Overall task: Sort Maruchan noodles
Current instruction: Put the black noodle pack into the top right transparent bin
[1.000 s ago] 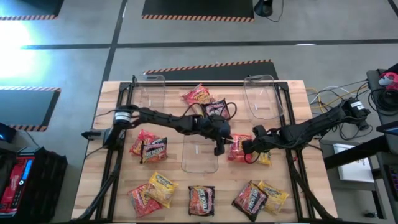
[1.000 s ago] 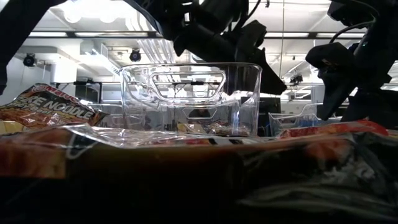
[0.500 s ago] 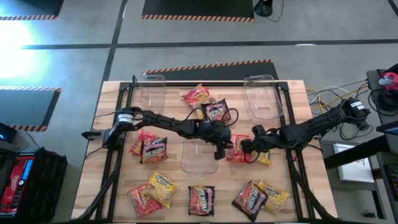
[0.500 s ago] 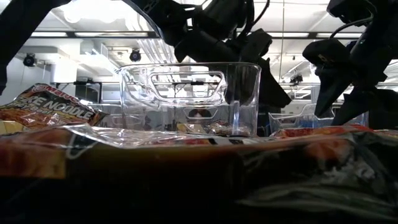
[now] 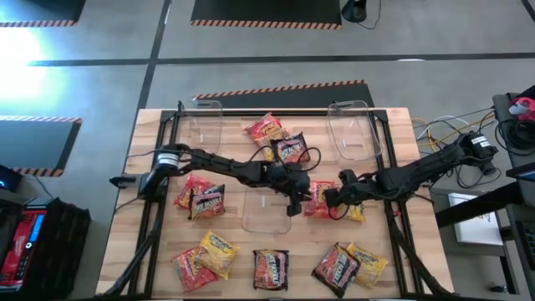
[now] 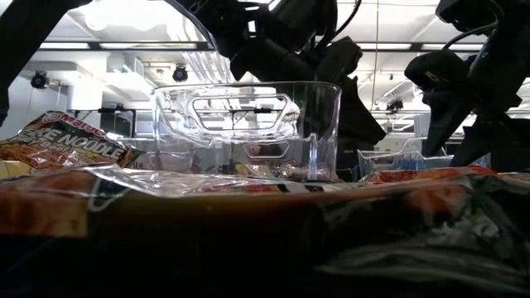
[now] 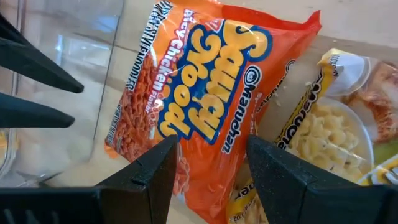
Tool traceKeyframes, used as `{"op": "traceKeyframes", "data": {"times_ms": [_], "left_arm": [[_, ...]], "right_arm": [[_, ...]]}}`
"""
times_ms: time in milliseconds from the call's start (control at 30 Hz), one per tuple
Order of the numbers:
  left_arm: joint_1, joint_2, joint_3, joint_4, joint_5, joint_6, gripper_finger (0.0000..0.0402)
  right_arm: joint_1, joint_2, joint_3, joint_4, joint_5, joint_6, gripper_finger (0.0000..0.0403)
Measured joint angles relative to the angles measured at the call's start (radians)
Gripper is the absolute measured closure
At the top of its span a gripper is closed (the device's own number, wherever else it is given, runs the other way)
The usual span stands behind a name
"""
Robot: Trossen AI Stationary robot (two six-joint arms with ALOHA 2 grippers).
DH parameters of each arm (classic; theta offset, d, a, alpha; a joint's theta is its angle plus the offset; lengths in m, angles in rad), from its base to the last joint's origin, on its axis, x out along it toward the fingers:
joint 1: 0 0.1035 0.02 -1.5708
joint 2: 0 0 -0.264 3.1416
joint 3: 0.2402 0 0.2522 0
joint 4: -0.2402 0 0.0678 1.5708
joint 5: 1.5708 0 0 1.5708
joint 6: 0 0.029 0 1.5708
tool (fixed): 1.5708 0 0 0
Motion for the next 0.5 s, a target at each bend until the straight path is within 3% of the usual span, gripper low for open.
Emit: {"op": "traceKeyframes", "data": {"times_ms": [133, 367, 500], "left_arm": [[0.000, -0.023, -0.002, 0.000, 0.007, -0.012, 0.0329], [0.000, -0.037, 0.100, -0.066, 0.006, 0.000, 0.0329], [0.015, -0.043, 0.152, -0.103, 0.004, 0.026, 0.0329]], "right_arm": [[0.000, 0.000, 0.025, 0.002, 0.000, -0.037, 0.0220], [0.000, 0.000, 0.063, 0.002, 0.012, -0.101, 0.0220], [-0.003, 0.000, 0.064, 0.002, 0.072, -0.108, 0.0220]]}}
